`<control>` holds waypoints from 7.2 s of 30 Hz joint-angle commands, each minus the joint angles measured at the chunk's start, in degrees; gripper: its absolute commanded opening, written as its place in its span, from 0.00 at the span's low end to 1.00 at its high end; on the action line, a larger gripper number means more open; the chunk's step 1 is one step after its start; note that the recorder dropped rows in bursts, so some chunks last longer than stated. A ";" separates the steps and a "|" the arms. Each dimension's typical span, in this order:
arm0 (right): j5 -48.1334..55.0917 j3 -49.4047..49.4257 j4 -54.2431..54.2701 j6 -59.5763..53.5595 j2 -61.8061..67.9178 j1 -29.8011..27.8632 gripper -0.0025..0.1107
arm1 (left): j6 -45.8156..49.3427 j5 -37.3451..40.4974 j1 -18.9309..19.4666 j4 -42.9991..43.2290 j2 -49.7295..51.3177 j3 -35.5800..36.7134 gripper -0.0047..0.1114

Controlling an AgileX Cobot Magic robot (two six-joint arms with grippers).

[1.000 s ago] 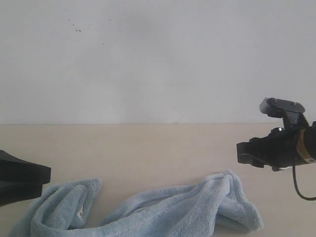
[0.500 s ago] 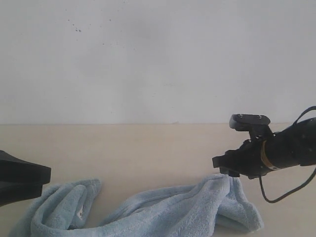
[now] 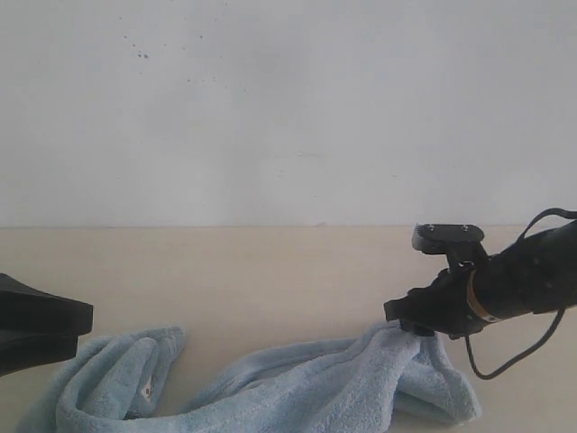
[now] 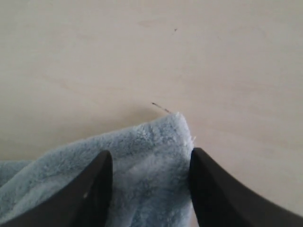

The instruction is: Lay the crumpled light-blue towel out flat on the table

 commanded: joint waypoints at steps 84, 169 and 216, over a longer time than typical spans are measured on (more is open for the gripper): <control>0.44 40.17 0.03 3.32 -68.41 -0.07 0.02 | 12.98 -44.31 -22.26 -8.30 26.24 -18.63 0.59; -3.74 40.17 0.03 3.35 -68.41 0.04 0.02 | -26.98 -53.24 -20.48 31.10 5.50 -2.43 0.08; -9.52 44.92 0.03 -4.18 -65.70 0.04 0.31 | -81.22 -27.65 -13.10 93.38 -42.65 -5.02 0.07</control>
